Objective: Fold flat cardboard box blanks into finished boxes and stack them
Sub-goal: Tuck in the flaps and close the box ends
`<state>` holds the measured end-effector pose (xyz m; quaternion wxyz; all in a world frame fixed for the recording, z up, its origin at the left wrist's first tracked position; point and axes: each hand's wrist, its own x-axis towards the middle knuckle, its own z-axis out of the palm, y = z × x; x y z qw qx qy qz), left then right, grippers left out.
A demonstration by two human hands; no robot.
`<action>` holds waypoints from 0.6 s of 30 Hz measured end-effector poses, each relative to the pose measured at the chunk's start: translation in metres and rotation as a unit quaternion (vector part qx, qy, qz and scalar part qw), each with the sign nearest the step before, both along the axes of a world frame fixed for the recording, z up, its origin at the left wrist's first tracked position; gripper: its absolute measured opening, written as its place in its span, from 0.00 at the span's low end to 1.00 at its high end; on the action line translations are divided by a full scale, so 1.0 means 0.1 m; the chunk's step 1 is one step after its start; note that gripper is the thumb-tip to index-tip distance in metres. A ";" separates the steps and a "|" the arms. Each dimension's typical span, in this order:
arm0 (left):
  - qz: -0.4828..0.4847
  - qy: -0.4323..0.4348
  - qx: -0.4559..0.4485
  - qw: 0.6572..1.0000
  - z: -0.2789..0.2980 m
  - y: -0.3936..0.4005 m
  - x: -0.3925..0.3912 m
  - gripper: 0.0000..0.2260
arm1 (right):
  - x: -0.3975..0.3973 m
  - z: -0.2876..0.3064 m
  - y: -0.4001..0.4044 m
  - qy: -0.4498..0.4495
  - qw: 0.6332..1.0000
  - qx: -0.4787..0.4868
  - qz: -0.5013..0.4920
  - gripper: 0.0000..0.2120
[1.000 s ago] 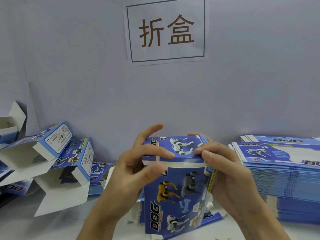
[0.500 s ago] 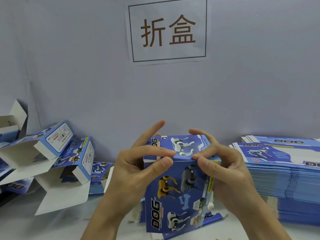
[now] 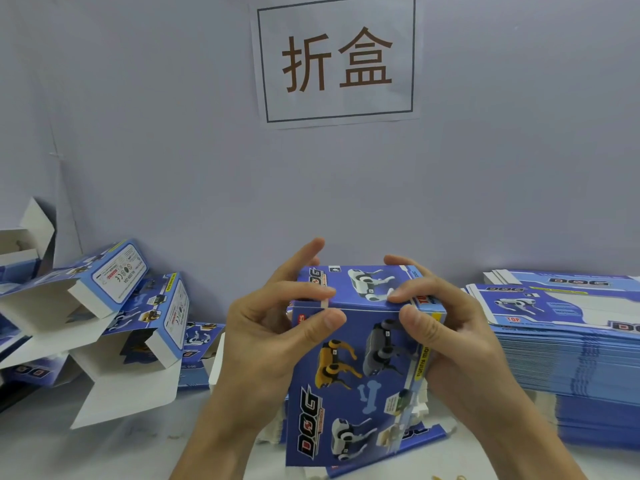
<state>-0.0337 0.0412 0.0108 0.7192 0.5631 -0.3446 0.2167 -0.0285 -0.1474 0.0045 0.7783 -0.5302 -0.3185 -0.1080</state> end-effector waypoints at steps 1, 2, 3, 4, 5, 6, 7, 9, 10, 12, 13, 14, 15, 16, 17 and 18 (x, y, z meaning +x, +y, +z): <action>-0.003 0.002 -0.003 1.000 0.00 0.00 0.00 0.12 | 0.00 0.00 -0.01 0.005 1.000 0.004 0.002 0.19; -0.008 0.003 -0.005 1.000 0.00 0.00 0.00 0.12 | 0.00 0.00 -0.02 0.010 1.000 0.006 0.002 0.19; -0.013 0.006 -0.007 1.000 -0.01 -0.01 0.00 0.12 | 0.01 -0.01 -0.03 0.014 1.000 0.007 0.002 0.19; -0.015 0.010 -0.007 1.000 -0.01 -0.01 0.01 0.11 | 0.01 -0.01 -0.04 0.017 1.000 0.009 0.005 0.19; -0.015 0.013 -0.006 1.000 -0.01 0.00 0.02 0.11 | 0.01 -0.02 -0.04 0.019 1.000 0.011 0.008 0.19; -0.013 0.015 -0.005 1.000 -0.02 0.01 0.02 0.12 | 0.01 -0.02 -0.04 0.020 1.000 0.013 0.007 0.19; -0.010 0.017 -0.001 1.000 -0.02 0.02 0.03 0.12 | 0.02 -0.02 -0.03 0.018 1.000 0.015 0.001 0.19; 0.006 0.020 0.015 1.000 -0.01 0.03 0.04 0.14 | 0.03 -0.01 -0.01 0.006 0.999 0.010 -0.032 0.17; 0.022 0.021 0.011 0.999 -0.01 0.03 0.05 0.15 | 0.02 0.00 0.02 -0.007 0.998 0.000 -0.062 0.18; 0.101 0.023 -0.064 0.993 0.03 0.03 0.09 0.15 | 0.03 0.00 0.07 -0.034 0.988 -0.027 -0.146 0.23; 0.163 0.024 -0.127 0.978 0.05 0.04 0.12 0.14 | 0.04 0.01 0.09 -0.045 0.977 -0.038 -0.205 0.24; 0.218 0.024 -0.196 0.956 0.06 0.06 0.15 0.13 | 0.04 0.01 0.13 -0.057 0.961 -0.051 -0.265 0.22; 0.260 0.025 -0.258 0.930 0.07 0.08 0.18 0.12 | 0.04 0.01 0.15 -0.067 0.946 -0.064 -0.311 0.18; 0.291 0.028 -0.307 0.906 0.07 0.10 0.20 0.12 | 0.03 0.02 0.19 -0.072 0.935 -0.074 -0.339 0.13; 0.314 0.035 -0.340 0.885 0.06 0.12 0.23 0.13 | 0.02 0.03 0.22 -0.078 0.930 -0.089 -0.349 0.07; 0.327 0.051 -0.366 0.870 0.03 0.13 0.25 0.13 | 0.00 0.04 0.26 -0.069 0.931 -0.118 -0.338 0.05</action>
